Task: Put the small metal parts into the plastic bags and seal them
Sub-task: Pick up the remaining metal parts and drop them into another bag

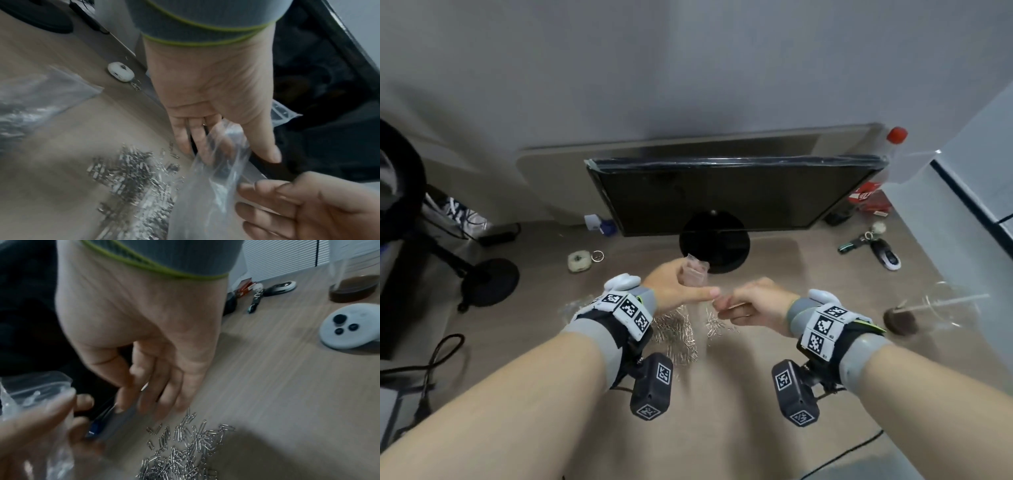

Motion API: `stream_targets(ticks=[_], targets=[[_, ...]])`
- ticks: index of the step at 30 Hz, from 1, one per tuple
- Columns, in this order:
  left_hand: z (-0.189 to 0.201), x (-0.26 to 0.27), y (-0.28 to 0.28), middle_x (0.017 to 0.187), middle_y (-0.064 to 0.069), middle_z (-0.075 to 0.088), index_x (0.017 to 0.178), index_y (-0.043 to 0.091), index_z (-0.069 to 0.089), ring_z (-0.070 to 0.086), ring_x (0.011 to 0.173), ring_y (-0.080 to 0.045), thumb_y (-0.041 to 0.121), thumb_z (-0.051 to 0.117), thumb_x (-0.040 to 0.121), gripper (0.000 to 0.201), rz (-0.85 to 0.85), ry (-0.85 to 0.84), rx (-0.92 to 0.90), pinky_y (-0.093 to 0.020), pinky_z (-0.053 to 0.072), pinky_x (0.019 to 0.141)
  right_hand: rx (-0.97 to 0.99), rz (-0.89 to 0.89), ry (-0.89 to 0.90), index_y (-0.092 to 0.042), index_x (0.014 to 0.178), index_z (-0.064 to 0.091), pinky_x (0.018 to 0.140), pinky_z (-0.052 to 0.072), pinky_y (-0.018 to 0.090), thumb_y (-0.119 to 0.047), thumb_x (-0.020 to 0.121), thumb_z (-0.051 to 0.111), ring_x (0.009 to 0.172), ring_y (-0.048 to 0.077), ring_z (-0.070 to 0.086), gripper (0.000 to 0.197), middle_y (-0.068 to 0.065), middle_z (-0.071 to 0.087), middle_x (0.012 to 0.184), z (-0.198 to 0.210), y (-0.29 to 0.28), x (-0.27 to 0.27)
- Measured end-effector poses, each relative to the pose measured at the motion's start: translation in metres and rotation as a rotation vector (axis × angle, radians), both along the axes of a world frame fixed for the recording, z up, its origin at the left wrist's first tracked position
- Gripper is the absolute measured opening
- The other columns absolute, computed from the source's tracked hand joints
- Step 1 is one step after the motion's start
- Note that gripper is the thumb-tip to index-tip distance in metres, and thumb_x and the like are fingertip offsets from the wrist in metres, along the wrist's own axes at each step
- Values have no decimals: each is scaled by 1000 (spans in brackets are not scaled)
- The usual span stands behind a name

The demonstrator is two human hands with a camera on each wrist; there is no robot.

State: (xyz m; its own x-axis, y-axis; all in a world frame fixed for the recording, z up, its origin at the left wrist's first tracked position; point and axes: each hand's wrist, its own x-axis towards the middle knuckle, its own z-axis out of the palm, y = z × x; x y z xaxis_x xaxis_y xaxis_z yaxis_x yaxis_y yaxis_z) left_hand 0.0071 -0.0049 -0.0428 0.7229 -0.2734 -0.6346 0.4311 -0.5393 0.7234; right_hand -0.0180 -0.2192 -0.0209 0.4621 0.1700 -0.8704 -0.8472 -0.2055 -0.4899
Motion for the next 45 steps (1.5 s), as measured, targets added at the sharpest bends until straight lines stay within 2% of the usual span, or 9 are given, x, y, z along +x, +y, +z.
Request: stream_targets(ticks=[7, 12, 20, 26, 29, 31, 35, 39, 45], targets=[[15, 14, 35, 95, -6, 77, 100, 16, 72, 72, 81, -20, 47, 79, 82, 37, -14, 62, 197, -27, 57, 64, -526, -34, -413, -26, 120, 74, 72, 46, 21, -14, 92, 62, 73, 3, 59, 33, -6, 73, 104, 16, -5, 33], [13, 9, 45, 93, -3, 77, 99, 13, 73, 72, 83, -18, 48, 72, 87, 38, 27, 30, 267, -25, 58, 75, -611, 211, -466, -29, 154, 45, 54, 43, 21, -20, 93, 60, 62, 10, 60, 62, 3, 66, 136, 4, 10, 49], [8, 26, 34, 115, -4, 68, 121, 17, 61, 67, 102, -20, 42, 69, 88, 42, -29, 22, 333, -34, 54, 88, -568, 638, -537, -35, 158, 36, 111, 43, 27, -16, 94, 61, 142, 21, 51, 71, -12, 19, 171, -13, 24, 21], [1, 10, 46, 102, -9, 67, 107, 8, 65, 66, 90, -21, 32, 69, 87, 31, -6, 24, 478, -27, 46, 66, -640, 505, -654, -29, 143, 62, 79, 48, 20, -17, 93, 59, 89, 17, 66, 51, 0, 74, 123, -16, 39, 24], [4, 6, 46, 104, -9, 67, 108, 6, 66, 63, 88, -21, 32, 70, 87, 34, 40, 20, 448, -28, 48, 71, -536, 639, -685, -18, 163, 28, 122, 19, 26, -19, 97, 60, 156, 24, 27, 73, 6, 23, 171, -25, 54, 36], [7, 4, 45, 110, -3, 65, 113, 7, 66, 62, 94, -18, 29, 71, 84, 37, 42, 47, 363, -26, 49, 70, -578, 815, -649, -19, 166, 11, 127, -2, 37, -32, 102, 55, 161, 26, -7, 78, 1, -2, 175, -33, 63, 35], [13, 4, 41, 113, -3, 71, 117, 17, 68, 69, 105, -22, 41, 72, 66, 56, 90, 75, 205, -42, 55, 97, -537, 992, -696, -20, 166, 0, 128, -5, 49, -40, 106, 44, 159, 23, -16, 76, -1, -15, 174, -42, 64, 30], [1, -8, 41, 107, -15, 73, 104, 13, 68, 71, 102, -33, 42, 77, 58, 55, 69, 149, 159, -52, 55, 97, -404, 1130, -654, -18, 166, 4, 130, 0, 44, -34, 106, 48, 161, 20, -9, 76, -2, -9, 174, -40, 58, 15], [36, -13, 47, 114, -5, 68, 114, 12, 68, 65, 108, -24, 24, 77, 74, 43, 250, 62, 215, -34, 54, 92, -534, 623, -764, -19, 160, 35, 121, 14, 22, -20, 101, 54, 157, 24, 25, 62, 2, 29, 170, -10, 31, 19]])
